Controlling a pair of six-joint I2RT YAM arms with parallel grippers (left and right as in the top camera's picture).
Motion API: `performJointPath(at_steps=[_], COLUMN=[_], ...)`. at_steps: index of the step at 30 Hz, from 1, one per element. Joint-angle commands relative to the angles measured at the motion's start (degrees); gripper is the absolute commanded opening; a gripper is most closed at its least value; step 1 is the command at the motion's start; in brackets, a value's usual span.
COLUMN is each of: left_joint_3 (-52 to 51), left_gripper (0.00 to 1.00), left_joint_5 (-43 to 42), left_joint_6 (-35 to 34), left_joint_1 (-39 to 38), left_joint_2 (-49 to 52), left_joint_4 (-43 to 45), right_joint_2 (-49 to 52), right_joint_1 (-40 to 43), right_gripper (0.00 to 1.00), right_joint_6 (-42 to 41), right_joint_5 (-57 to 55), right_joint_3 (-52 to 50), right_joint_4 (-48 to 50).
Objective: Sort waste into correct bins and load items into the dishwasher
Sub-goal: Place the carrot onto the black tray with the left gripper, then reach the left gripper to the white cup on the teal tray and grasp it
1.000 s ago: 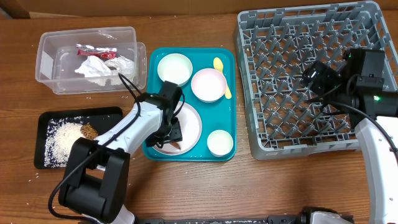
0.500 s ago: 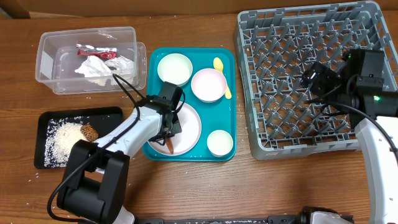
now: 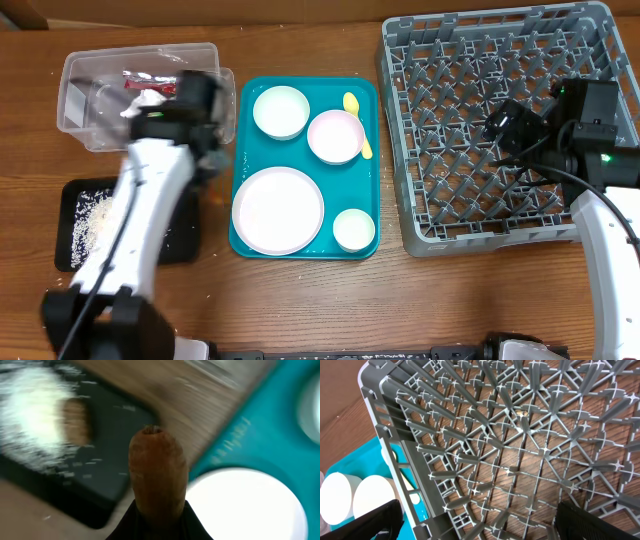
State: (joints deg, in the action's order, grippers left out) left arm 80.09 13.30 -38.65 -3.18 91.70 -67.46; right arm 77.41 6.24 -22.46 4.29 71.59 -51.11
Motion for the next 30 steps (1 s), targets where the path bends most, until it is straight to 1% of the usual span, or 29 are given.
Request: performJointPath(at_steps=[1,5,7,10,12,18,21,25,28,30], left_joint_3=[0.04,-4.31,-7.52,-12.35,-15.67,-25.35,-28.46,-29.57,-29.44,-29.09], left_gripper=[0.04,0.04,0.04,0.05,0.04,0.06,0.14,0.35,0.43,0.45], left_joint_5=[2.97,1.66,1.68,1.66,1.75,2.36,2.40,2.29,2.19,2.27], left_joint_6=[-6.97,-14.95,-18.80,-22.12,-23.58,-23.76,-23.71,-23.41,-21.14,-19.50], left_joint_1=[9.25,16.52,18.64,20.09,20.13,20.13,20.13,20.13,20.13,20.15], left_joint_2=[-1.38,-1.16,-1.05,-1.05,-1.05,-1.05,-1.05,-1.05,-1.07,-1.07], left_joint_4=[-3.32,-2.75,-1.25,2.51,5.60,18.91,23.47,24.63,24.70,24.68], right_joint_2=[-0.98,-0.98,-0.98,-0.98,-0.98,-0.98,-0.98,-0.98,-0.98,-0.98], right_joint_1=[0.11,0.11,0.11,0.11,0.11,0.11,0.11,0.11,0.11,0.11], right_gripper=[1.00,1.00,1.00,1.00,1.00,1.00,1.00,1.00,1.00,1.00], right_joint_6=[0.17,0.17,0.17,0.17,0.17,0.17,0.17,0.17,0.17,0.17], right_joint_5=[0.24,0.24,0.22,0.24,0.24,0.24,0.24,0.24,0.24,0.24], right_joint_3=[1.49,1.49,1.49,1.49,1.49,1.49,1.49,1.49,1.49,1.49], right_joint_4=[0.31,0.46,0.44,0.44,0.44,0.39,0.37,0.26,0.17,0.15])
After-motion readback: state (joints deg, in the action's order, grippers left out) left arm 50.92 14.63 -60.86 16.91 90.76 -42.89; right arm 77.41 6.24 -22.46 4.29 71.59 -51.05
